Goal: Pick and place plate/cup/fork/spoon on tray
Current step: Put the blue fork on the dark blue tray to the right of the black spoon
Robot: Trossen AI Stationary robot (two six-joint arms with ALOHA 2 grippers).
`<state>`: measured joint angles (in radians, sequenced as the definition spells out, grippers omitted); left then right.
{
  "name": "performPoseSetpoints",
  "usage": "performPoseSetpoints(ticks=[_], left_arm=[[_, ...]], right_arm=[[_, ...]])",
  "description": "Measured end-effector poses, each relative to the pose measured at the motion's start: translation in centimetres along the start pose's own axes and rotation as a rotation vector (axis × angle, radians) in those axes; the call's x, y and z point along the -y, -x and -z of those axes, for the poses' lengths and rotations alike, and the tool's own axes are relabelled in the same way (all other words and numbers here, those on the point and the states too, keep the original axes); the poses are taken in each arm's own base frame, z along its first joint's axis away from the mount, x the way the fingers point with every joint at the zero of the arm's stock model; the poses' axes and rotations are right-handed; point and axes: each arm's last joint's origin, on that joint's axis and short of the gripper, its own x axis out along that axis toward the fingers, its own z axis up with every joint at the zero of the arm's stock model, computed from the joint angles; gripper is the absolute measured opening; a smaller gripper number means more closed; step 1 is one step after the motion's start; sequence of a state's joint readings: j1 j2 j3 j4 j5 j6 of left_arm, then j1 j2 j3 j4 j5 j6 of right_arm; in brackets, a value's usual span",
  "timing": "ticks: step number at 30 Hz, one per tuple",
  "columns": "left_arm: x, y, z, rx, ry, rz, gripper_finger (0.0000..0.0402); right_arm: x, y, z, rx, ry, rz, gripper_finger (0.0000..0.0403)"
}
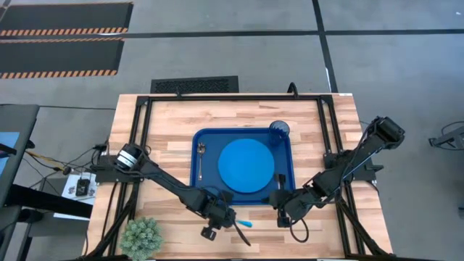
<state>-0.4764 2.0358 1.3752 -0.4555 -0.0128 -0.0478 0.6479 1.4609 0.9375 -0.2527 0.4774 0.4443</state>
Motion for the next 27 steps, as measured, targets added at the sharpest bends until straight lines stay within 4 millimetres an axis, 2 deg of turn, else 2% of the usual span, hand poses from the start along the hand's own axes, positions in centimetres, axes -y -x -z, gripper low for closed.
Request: performPoseSetpoints(ticks=[5, 12, 16, 20, 27], left_arm=[[-0.4, -0.6, 0.4, -0.032, 0.030, -0.060, 0.0102], [-0.6, -1.4, 0.5, -0.041, 0.034, -0.035, 0.0099], [-0.6, -1.4, 0.5, -0.044, 0.001, -0.018, 0.0069], [-0.5, -1.2, 0.5, -0.051, -0.058, 0.004, 0.0015], [0.3, -0.1, 0.0, -0.128, -0.226, 0.019, 0.0005]], right_arm=[[0.0, 0.0, 0.0, 0.000, 0.000, 0.000, 0.0012], [0.0, 0.0, 0.0, 0.002, -0.001, 0.003, 0.0012], [0.0, 0.0, 0.0, 0.002, -0.001, 0.004, 0.0012], [0.0, 0.0, 0.0, 0.001, 0.000, 0.004, 0.0012], [0.0, 0.0, 0.0, 0.001, 0.001, 0.003, 0.0012]])
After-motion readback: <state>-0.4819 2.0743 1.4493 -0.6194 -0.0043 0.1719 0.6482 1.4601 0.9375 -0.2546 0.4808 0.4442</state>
